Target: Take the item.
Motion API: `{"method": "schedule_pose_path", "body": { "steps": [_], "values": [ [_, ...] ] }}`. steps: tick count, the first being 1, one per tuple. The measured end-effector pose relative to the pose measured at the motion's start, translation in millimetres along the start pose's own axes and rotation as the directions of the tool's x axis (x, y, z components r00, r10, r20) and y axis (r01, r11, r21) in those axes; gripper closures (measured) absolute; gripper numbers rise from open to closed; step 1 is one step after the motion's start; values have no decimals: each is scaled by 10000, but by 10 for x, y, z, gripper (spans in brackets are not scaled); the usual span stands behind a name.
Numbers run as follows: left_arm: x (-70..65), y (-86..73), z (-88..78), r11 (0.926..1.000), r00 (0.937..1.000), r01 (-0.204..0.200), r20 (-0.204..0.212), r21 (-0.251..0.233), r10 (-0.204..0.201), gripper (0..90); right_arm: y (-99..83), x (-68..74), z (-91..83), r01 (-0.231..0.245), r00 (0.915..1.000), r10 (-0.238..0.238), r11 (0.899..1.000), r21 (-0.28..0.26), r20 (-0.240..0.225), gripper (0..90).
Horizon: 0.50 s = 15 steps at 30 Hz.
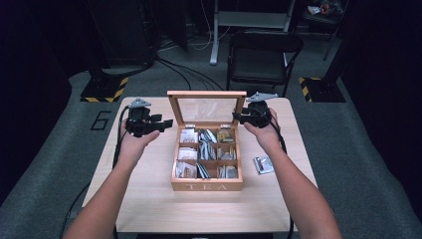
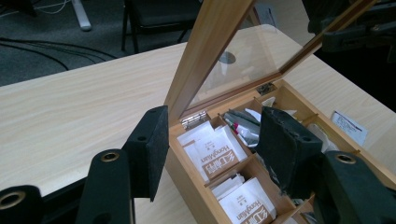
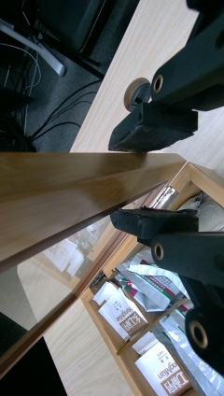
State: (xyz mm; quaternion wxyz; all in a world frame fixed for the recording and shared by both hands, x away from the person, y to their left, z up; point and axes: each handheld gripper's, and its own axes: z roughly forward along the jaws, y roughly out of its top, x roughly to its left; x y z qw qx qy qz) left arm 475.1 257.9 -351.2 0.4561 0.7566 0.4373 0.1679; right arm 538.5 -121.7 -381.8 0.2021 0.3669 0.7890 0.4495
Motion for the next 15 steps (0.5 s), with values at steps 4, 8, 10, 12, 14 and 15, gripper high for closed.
{"method": "schedule_pose_path", "body": {
  "steps": [4,8,10,12,14,15],
  "values": [
    [-24,72,8,9999,9999,-134,47,-66,134,451,-27,17,-14,69,10000,-69,9999,-101,7,599],
    [-58,145,8,9995,9996,-276,73,-170,278,469,-51,38,-30,51,10000,-51,9999,-149,-8,592],
    [-81,186,1,9990,9994,-354,56,-261,355,466,-68,57,-42,29,10000,-29,9998,-175,21,588],
    [-100,208,-2,9985,9992,-408,41,-368,410,464,-83,63,-48,164,9999,-163,9996,-250,24,586],
    [-114,231,-9,9980,9987,-515,30,-378,517,460,-95,73,-56,231,9997,-231,9994,-252,23,585],
    [-121,239,-17,9978,9986,-519,15,-418,521,460,-104,78,-58,216,9998,-214,9993,-314,43,584]
  ]
}}
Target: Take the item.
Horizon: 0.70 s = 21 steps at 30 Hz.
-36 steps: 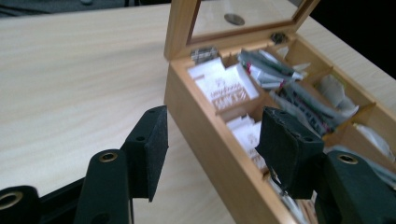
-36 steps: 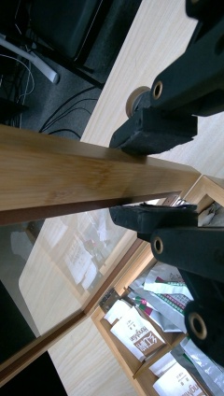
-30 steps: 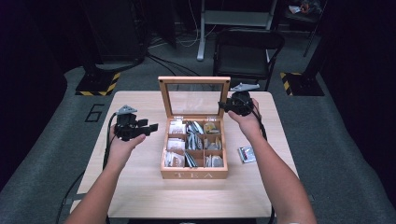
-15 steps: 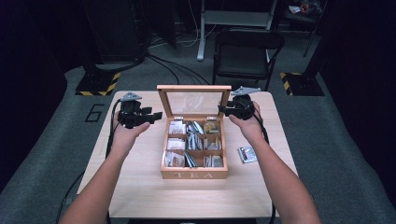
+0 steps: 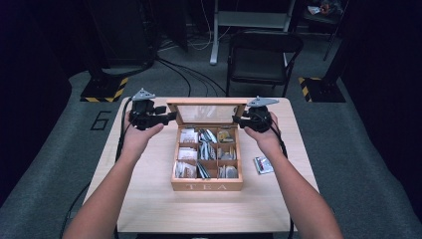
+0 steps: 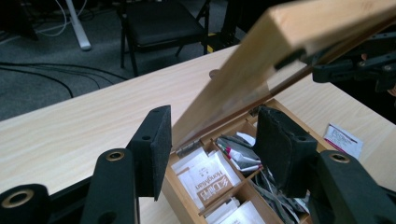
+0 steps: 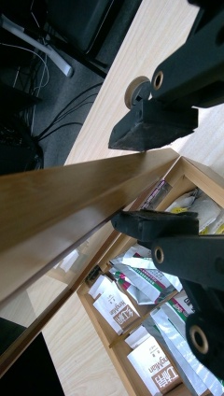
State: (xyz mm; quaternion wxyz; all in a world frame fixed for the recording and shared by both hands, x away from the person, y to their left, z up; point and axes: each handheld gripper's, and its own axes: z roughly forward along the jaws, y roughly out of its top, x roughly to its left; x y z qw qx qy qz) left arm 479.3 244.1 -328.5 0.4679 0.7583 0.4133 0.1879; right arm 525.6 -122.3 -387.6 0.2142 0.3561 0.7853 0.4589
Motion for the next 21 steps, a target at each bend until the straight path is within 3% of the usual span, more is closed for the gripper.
{"method": "schedule_pose_path", "body": {
  "steps": [13,17,21],
  "values": [
    [-59,29,-6,9999,9991,-149,387,80,146,509,-57,45,-48,-138,9999,139,9999,104,-66,569],
    [-89,19,-14,9994,9986,-304,444,166,297,533,-71,38,-87,-534,9981,536,9986,52,-302,555],
    [-103,-10,-25,9992,9983,-368,447,129,361,532,-89,47,-136,-525,9975,528,9986,81,-466,540]
  ]
}}
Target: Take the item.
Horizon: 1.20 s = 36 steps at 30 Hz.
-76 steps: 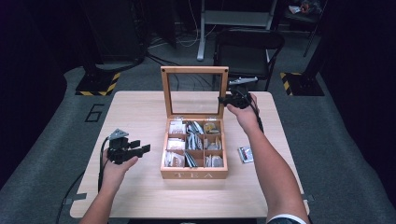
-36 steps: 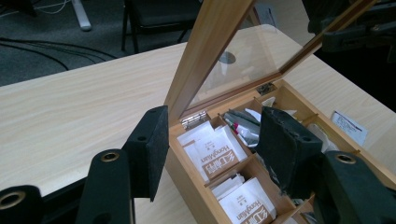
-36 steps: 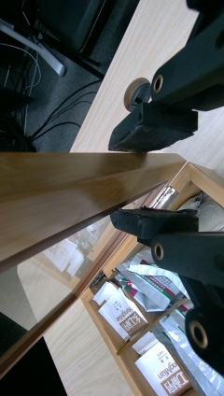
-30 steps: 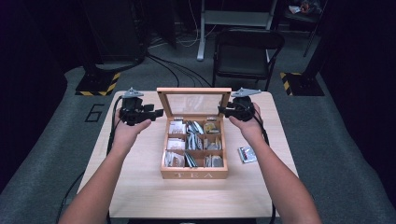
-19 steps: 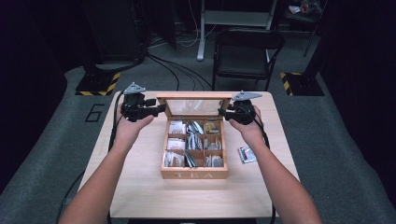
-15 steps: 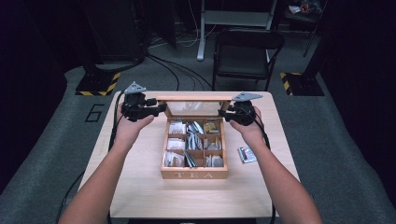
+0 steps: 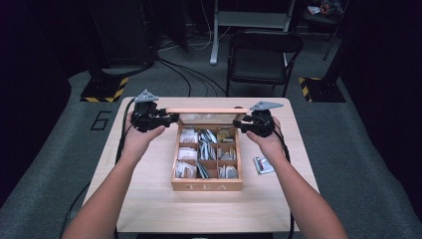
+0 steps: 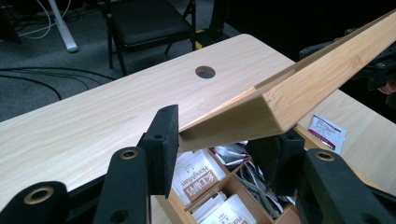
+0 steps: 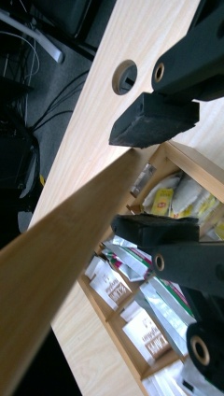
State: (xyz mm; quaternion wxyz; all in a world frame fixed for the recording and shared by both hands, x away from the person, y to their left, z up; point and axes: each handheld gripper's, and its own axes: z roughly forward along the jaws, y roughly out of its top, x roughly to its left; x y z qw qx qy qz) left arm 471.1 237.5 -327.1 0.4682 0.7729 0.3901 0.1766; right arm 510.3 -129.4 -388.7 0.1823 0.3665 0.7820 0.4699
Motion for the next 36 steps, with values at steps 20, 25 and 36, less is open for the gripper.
{"method": "schedule_pose_path", "body": {
  "steps": [20,25,36],
  "values": [
    [-107,-203,-64,9995,9997,-232,130,191,229,514,44,249,-374,281,9996,-283,9991,-322,-46,489],
    [-127,-244,-76,9993,9995,-267,190,273,262,510,45,309,-450,426,9990,-431,9984,-364,-130,487],
    [-147,-289,-81,9991,9994,-325,162,280,321,506,66,436,-639,750,9966,-772,9947,-710,-288,502]
  ]
}}
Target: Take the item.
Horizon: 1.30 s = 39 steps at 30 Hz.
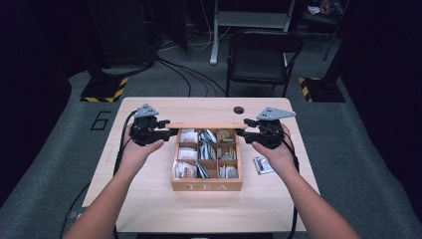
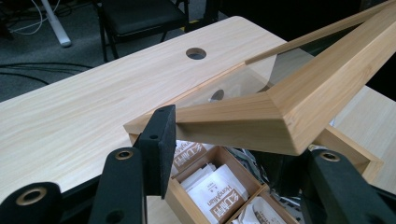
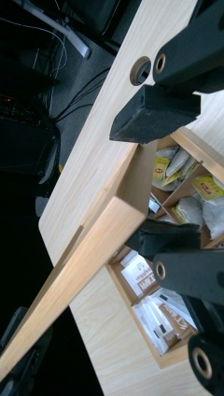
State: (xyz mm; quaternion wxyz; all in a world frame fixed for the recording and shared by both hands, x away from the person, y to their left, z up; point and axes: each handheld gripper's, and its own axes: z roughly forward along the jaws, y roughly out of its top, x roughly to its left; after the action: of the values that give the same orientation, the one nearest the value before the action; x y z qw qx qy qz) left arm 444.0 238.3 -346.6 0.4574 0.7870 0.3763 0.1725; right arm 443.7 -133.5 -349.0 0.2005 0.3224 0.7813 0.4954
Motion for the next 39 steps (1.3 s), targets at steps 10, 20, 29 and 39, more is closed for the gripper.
{"method": "schedule_pose_path", "body": {
  "steps": [10,20,29,39],
  "values": [
    [-66,-131,-21,9996,9997,-232,7,167,231,497,-99,66,-49,-159,9999,160,9995,279,-58,511],
    [-137,-362,-90,10000,9997,-36,252,-53,38,478,-292,180,-75,-90,9999,87,9996,279,95,505],
    [-205,-450,-117,9998,9993,-101,350,160,95,477,-422,254,-88,-72,9997,64,9994,353,223,501],
    [-242,-548,-118,9999,9991,69,428,112,-74,476,-504,285,-91,-139,9997,129,9985,532,186,492]
  ]
}}
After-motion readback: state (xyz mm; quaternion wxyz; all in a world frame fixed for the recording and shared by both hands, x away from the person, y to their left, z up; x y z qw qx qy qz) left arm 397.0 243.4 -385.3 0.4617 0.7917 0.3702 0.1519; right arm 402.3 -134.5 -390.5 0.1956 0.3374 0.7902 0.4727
